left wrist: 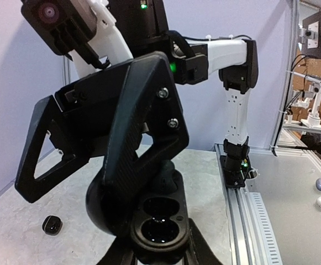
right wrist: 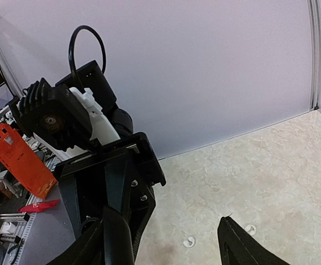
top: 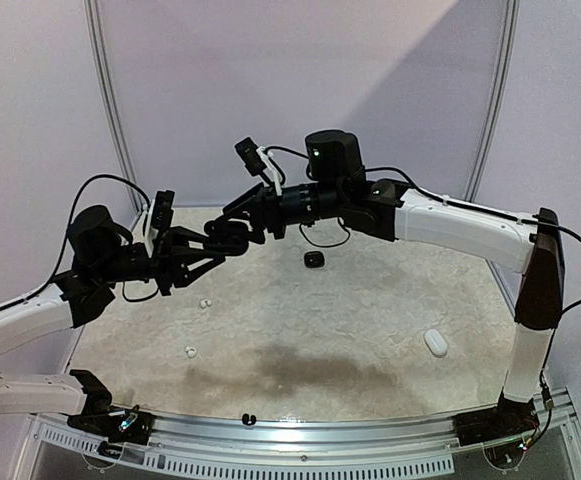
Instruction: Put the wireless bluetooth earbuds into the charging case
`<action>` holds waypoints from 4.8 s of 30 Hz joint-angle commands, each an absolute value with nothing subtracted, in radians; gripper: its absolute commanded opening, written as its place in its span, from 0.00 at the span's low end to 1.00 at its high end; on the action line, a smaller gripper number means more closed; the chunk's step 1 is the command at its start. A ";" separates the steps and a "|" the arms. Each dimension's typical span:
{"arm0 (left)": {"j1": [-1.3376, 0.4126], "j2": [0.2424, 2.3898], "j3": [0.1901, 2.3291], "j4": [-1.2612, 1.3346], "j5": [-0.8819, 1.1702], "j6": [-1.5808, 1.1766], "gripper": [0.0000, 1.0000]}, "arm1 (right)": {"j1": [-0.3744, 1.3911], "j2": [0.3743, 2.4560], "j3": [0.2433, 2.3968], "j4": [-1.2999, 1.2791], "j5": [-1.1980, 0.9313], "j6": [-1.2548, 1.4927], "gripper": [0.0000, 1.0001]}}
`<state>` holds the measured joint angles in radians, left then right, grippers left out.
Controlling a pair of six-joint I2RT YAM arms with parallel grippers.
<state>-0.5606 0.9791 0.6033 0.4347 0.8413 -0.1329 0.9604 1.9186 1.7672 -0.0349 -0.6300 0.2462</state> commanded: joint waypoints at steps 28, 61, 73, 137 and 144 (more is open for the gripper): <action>-0.490 1.034 0.596 0.391 0.802 -0.198 0.00 | 0.910 1.903 1.836 -0.044 -0.479 0.247 0.71; -0.372 0.825 0.536 0.317 0.724 -0.178 0.00 | 1.314 2.078 1.480 -0.411 -0.475 -0.787 0.65; -0.386 0.826 0.538 0.268 0.768 -0.155 0.00 | 1.299 2.212 1.608 -0.620 -0.538 -1.008 0.54; -0.354 0.824 0.532 0.236 0.726 -0.104 0.00 | 1.296 2.113 1.577 -0.235 -0.067 -0.112 0.30; -0.353 0.825 0.530 0.245 0.738 -0.106 0.00 | 1.353 2.268 1.759 -0.386 0.023 -0.071 0.21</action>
<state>-0.3653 0.8307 0.5259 0.2218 0.7315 -0.1055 1.3582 2.1895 1.6970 -0.2886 -0.0868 -0.1349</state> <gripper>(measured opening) 0.258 0.229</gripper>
